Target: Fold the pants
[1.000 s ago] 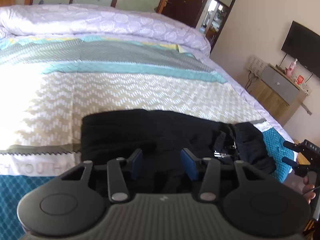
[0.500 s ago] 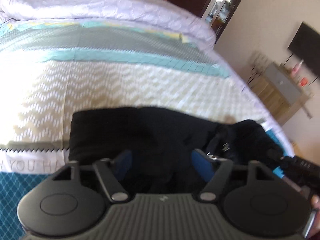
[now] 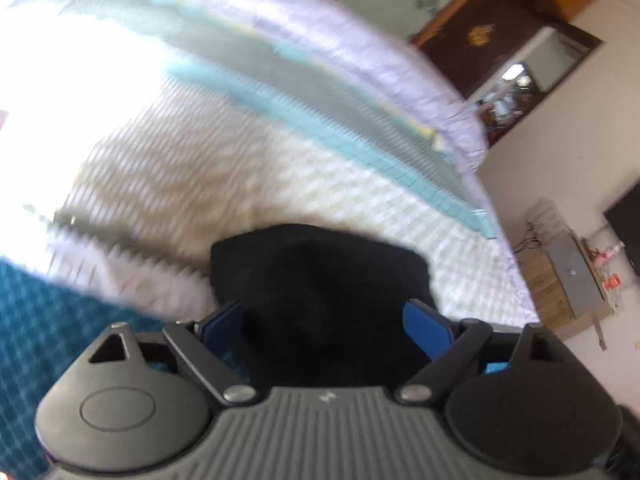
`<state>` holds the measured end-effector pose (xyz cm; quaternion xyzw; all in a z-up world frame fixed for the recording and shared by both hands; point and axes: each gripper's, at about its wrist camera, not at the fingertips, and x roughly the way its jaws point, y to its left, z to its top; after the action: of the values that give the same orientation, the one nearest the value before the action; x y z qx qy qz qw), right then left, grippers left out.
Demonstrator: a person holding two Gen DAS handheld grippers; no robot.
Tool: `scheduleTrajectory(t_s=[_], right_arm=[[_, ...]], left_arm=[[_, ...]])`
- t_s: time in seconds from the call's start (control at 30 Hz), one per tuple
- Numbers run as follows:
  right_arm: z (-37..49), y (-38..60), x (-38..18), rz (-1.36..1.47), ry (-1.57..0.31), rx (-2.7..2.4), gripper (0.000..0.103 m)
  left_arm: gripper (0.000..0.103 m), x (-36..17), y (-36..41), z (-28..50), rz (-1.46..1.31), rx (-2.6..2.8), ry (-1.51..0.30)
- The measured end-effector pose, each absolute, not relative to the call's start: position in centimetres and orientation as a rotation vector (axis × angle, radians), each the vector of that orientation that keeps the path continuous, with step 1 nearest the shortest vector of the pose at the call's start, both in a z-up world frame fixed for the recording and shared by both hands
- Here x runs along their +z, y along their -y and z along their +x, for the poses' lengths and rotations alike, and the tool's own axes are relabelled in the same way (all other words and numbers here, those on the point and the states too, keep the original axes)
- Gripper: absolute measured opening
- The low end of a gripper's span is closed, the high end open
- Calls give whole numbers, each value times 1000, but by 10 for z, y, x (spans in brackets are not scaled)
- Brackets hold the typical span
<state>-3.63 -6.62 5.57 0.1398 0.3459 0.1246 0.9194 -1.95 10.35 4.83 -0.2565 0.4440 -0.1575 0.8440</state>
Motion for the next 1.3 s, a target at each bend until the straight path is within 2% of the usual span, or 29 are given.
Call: scheduleTrajectory(t_s=[0.07, 0.17, 0.33, 0.4, 0.43, 0.47, 0.5, 0.53, 0.63, 0.73, 0.8, 0.87, 0.97, 1.0, 1.03, 1.07, 1.1, 1.2, 1.27, 1.3], right_arm=[[-32, 55, 32, 214, -764, 271, 22], [-49, 58, 52, 165, -696, 327, 51], [-86, 99, 82, 193, -568, 209, 49], [-94, 124, 85, 236, -552, 103, 49], [-95, 138, 84, 269, -551, 49, 49], [-97, 153, 81, 312, -561, -6, 50], [-95, 180, 73, 424, -593, -100, 50], [-95, 180, 73, 424, -593, -100, 50], [-106, 204, 57, 578, -596, -175, 50], [-130, 195, 54, 630, -584, -200, 51], [-138, 194, 54, 646, -583, -188, 51], [-138, 198, 50, 658, -595, -179, 51], [-139, 197, 47, 663, -601, -153, 51], [-139, 196, 47, 661, -598, -139, 51], [-137, 197, 48, 656, -593, -124, 51], [-137, 196, 49, 651, -583, -119, 51], [-138, 195, 51, 646, -574, -119, 51], [-137, 195, 50, 654, -556, -128, 51], [-135, 193, 47, 640, -578, -119, 51], [-132, 190, 44, 611, -621, -126, 51]], left_arm=[[84, 33, -108, -20, -543, -309, -977], [79, 23, -109, -24, -539, -335, -969], [81, 22, -112, -22, -572, -310, -930], [69, 21, -115, -19, -588, -291, -910], [48, 20, -115, -16, -591, -299, -911], [37, 19, -112, -11, -590, -310, -924], [31, 19, -108, -8, -583, -316, -931], [21, 23, -103, -6, -570, -335, -925], [18, 53, -93, -12, -609, -464, -809], [18, 83, -84, -27, -634, -656, -635], [18, 82, -79, -35, -587, -700, -556], [26, 59, -78, -31, -535, -648, -607], [32, 0, -86, -15, -453, -411, -860], [33, -3, -96, -19, -501, -405, -824], [41, -1, -102, -21, -542, -411, -819], [53, 2, -105, -21, -558, -404, -824], [60, 8, -105, -20, -545, -389, -825], [66, 21, -104, -23, -511, -407, -774], [79, 21, -101, -25, -503, -411, -786], [79, 18, -95, -26, -458, -410, -807]])
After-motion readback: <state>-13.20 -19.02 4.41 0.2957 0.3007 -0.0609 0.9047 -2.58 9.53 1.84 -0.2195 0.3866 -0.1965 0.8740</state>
